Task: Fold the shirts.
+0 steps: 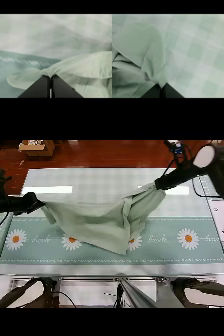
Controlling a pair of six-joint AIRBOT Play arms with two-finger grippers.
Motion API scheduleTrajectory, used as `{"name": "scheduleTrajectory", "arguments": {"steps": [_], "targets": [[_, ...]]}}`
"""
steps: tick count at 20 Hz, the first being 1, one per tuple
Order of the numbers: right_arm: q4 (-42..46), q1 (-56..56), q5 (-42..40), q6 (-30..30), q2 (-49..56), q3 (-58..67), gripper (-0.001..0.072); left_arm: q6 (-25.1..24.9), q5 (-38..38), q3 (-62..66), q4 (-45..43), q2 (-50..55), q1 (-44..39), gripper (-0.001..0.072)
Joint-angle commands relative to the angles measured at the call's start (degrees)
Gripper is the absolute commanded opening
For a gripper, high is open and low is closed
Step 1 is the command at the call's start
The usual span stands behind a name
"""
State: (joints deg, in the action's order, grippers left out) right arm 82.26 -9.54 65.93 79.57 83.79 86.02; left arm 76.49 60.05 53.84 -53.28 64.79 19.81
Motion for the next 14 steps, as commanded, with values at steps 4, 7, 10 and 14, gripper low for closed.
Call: {"name": "scheduleTrajectory", "arguments": {"steps": [4, 7, 10, 14], "targets": [[-1.1, -0.7, -18.0, 0.3, 6.2, 0.0, 0.0026, -1.9, -11.9, 1.1, 11.6, 14.6, -0.2, 0.0031], [-1.1, -0.7, -18.0, 0.3, 6.1, 0.0, 0.0026, -3.0, -7.6, 1.2, 16.9, 16.5, 0.0, 0.0452], [-1.0, -0.7, -15.0, 0.3, 5.7, 0.0, 0.0026, -1.7, 1.3, 3.0, 16.2, 13.4, 3.0, 0.0372], [0.2, -0.5, -12.4, 0.3, 4.1, 0.0, 0.0026, 2.4, 14.8, 3.4, 7.9, 3.7, 7.4, 0.0427]]}}
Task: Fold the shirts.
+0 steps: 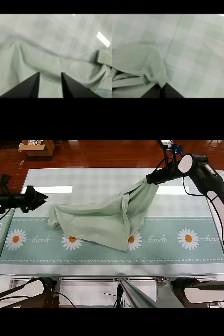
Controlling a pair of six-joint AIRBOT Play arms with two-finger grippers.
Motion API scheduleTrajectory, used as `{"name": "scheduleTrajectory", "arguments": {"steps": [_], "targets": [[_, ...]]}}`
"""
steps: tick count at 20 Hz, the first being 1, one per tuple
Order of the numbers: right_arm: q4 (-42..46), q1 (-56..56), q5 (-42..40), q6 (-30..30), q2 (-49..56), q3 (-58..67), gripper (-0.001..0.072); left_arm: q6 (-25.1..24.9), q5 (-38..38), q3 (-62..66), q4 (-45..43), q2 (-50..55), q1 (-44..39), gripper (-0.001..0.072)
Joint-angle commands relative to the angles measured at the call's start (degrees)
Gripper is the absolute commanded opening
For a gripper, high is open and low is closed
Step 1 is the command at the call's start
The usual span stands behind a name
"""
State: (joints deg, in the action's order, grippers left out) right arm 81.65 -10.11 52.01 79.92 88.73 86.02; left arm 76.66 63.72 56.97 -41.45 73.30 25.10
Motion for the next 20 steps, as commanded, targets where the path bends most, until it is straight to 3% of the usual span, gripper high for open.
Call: {"name": "scheduleTrajectory", "arguments": {"steps": [1, 6, 12, 14, 20], "targets": [[1.5, 0.0, 1.5, -0.1, -1.1, 0.0, 0.0026, 3.0, 14.6, -1.1, -4.0, -6.8, 0.9, 0.0552], [1.8, 0.0, 1.9, -0.2, -1.2, 0.0, 0.0026, 6.7, 10.5, -14.7, -3.7, -11.0, -18.4, 0.0552], [3.4, 0.1, 2.5, -0.2, -1.2, 0.0, 0.0026, 12.8, -8.9, -21.7, -0.3, -6.9, -43.6, 0.0552], [3.5, 0.1, 3.5, -0.2, -1.2, 0.0, 0.0026, 12.8, -11.4, -21.7, -0.1, -3.5, -46.8, 0.0552], [5.3, 0.1, 4.5, -0.3, -1.2, 0.0, 0.0026, 11.5, -9.3, -21.9, -1.4, -1.4, -44.7, 0.0561]]}}
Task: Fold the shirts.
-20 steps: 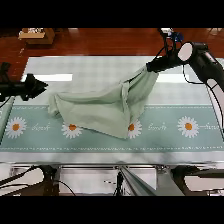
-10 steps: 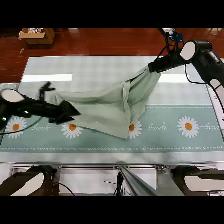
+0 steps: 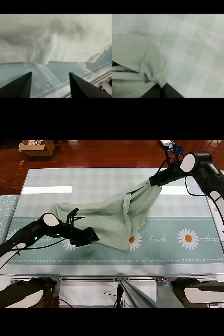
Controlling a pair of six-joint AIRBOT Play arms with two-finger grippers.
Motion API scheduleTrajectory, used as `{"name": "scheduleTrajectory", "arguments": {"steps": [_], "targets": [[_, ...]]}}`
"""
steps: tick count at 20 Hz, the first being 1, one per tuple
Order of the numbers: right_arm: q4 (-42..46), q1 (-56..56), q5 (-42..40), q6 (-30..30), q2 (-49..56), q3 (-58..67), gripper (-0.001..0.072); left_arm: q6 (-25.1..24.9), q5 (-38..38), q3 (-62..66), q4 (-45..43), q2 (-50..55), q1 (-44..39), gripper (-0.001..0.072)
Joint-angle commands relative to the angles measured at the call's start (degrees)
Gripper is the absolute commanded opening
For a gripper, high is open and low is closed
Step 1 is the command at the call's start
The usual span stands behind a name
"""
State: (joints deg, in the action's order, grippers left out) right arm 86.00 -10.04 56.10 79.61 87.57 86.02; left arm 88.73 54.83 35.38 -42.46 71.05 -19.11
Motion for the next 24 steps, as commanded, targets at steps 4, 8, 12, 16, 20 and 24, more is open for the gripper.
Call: {"name": "scheduleTrajectory", "arguments": {"steps": [4, 8, 12, 16, 20, 24], "targets": [[1.1, 0.0, 0.9, 0.1, 0.0, 0.0, 0.0026, -1.6, -8.0, -0.3, 3.4, 2.7, -0.9, 0.0615], [1.1, -0.1, 1.2, 0.1, 0.0, 0.0, 0.0026, -4.1, -13.4, -0.3, 10.9, 7.3, -1.8, 0.0475], [1.3, -0.1, 1.2, 0.1, -0.1, 0.0, 0.0026, -6.6, -12.7, -0.2, 11.9, 10.2, -2.7, 0.0023], [3.1, 0.0, 1.5, 0.1, -0.1, 0.0, 0.0026, -11.8, -5.2, 0.4, 11.9, 4.7, 0.0, 0.0021], [4.6, -0.1, 2.6, 0.1, -1.4, 0.0, 0.0026, -12.0, -3.1, 3.4, 11.9, -13.1, 6.1, 0.002], [7.6, 0.0, 2.7, 0.5, -6.1, 0.0, 0.0026, -9.3, -3.1, 12.9, 11.9, -30.4, 17.3, 0.002]]}}
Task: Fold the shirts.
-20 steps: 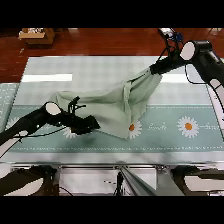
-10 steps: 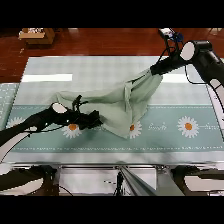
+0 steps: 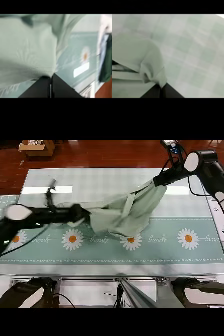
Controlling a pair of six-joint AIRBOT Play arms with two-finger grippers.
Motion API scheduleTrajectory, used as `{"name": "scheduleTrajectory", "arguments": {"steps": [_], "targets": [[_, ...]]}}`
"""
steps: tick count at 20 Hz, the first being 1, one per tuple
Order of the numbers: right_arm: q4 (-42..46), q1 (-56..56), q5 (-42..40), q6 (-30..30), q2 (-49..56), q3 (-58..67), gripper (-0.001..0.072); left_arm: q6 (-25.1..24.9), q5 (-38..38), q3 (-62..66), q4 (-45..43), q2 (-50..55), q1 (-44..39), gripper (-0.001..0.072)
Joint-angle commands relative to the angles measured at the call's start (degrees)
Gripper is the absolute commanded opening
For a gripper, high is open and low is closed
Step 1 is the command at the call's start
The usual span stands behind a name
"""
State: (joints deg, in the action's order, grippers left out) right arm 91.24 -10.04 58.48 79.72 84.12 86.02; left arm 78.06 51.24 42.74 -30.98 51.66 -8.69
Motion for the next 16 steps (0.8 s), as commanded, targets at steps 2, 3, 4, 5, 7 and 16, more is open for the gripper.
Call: {"name": "scheduleTrajectory", "arguments": {"steps": [2, 3, 4, 5, 7, 16], "targets": [[5.4, 0.0, 0.4, 1.2, -6.5, 0.0, 0.0026, 2.2, 0.5, 11.8, 0.4, -16.5, 14.3, 0.002], [6.8, -0.1, 0.6, 1.3, -8.7, 0.0, 0.0026, 2.1, 0.5, 14.9, 0.4, -18.3, 18.3, 0.002], [8.0, -0.1, 0.9, 1.3, -11.5, 0.0, 0.0026, 2.1, 0.5, 18.4, 0.3, -19.8, 22.9, 0.002], [9.0, -0.1, 1.1, 1.3, -14.5, 0.0, 0.0026, 2.2, 0.5, 21.5, 0.4, -20.6, 27.3, 0.002], [10.2, -0.1, 1.0, 1.6, -21.1, 0.1, 0.0026, 2.1, 2.7, 27.6, 0.3, -21.0, 35.5, 0.002], [15.9, -0.1, 1.1, 5.8, -48.9, 6.6, 0.0025, 6.9, 24.0, 49.1, 0.4, -20.7, 44.0, 0.002]]}}
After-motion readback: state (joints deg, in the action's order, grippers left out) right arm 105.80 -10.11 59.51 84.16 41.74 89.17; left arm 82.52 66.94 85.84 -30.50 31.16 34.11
